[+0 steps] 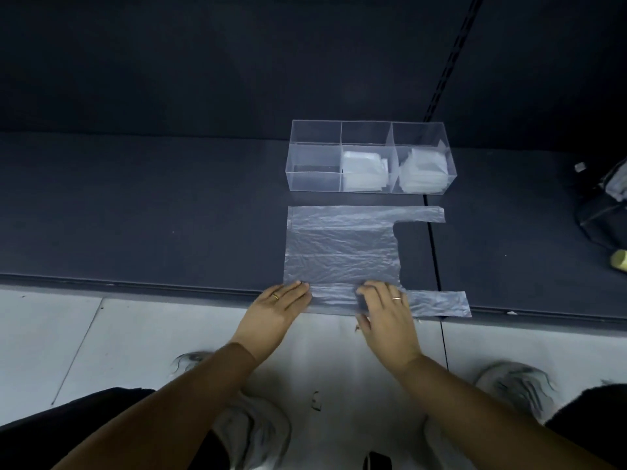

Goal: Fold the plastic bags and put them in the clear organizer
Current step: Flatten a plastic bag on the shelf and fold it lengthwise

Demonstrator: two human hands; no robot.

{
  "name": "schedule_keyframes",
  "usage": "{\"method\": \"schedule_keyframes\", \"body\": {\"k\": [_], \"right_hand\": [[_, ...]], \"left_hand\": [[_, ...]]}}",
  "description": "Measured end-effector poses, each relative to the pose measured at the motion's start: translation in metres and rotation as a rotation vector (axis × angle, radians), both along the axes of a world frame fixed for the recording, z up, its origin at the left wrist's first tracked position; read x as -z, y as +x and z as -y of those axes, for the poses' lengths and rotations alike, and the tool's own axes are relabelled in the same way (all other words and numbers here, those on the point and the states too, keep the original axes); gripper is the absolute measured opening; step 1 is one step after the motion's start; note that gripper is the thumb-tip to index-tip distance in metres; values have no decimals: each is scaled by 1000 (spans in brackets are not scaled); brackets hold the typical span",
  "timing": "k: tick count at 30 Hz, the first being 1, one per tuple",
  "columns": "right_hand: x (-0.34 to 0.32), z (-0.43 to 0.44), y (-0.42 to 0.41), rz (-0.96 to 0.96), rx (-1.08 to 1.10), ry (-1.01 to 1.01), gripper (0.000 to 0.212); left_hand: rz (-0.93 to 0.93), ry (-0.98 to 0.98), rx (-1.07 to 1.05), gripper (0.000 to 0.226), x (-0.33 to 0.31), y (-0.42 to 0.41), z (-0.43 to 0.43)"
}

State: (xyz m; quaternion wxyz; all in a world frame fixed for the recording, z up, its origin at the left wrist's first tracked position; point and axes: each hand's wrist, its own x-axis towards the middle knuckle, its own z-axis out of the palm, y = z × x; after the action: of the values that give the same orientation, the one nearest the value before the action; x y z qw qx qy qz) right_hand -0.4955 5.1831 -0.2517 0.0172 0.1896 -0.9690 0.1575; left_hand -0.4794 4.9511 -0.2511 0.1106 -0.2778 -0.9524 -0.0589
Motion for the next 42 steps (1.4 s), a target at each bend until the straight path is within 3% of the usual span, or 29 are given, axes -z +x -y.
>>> {"method": "schedule_keyframes", "body": {"k": [5, 10, 12, 15, 19, 23, 32, 35, 38, 42], "right_hand": [[-10, -32, -11, -51, -86, -61, 19], [-35, -89, -45, 414, 104, -209, 5], [-45, -108, -62, 589, 147, -310, 9], [-57, -126, -87, 702, 227, -484, 10], [-58, -126, -124, 690, 349, -620, 16], [-44, -111, -158, 538, 506, -643, 18], [-10, -93, -186, 445, 638, -362, 37], [-9, -92, -187, 436, 654, -356, 28], [-9, -90, -186, 436, 649, -341, 24], [-10, -88, -185, 413, 644, -295, 21]], "left_hand": [[218, 124, -9, 7, -30, -13, 3], [729, 363, -294, 17, -57, -39, 25], [882, 463, -377, 15, -66, -52, 31], [1010, 632, -542, 7, -74, -72, 42], [949, 802, -707, 17, -75, -103, 51], [833, 892, -799, 6, -59, -134, 52], [664, 629, -889, 16, -14, -168, 45], [418, 420, -934, 15, -19, -162, 34], [110, 384, -735, 14, -20, -144, 9], [213, 362, -456, 33, -4, -115, -15]]}}
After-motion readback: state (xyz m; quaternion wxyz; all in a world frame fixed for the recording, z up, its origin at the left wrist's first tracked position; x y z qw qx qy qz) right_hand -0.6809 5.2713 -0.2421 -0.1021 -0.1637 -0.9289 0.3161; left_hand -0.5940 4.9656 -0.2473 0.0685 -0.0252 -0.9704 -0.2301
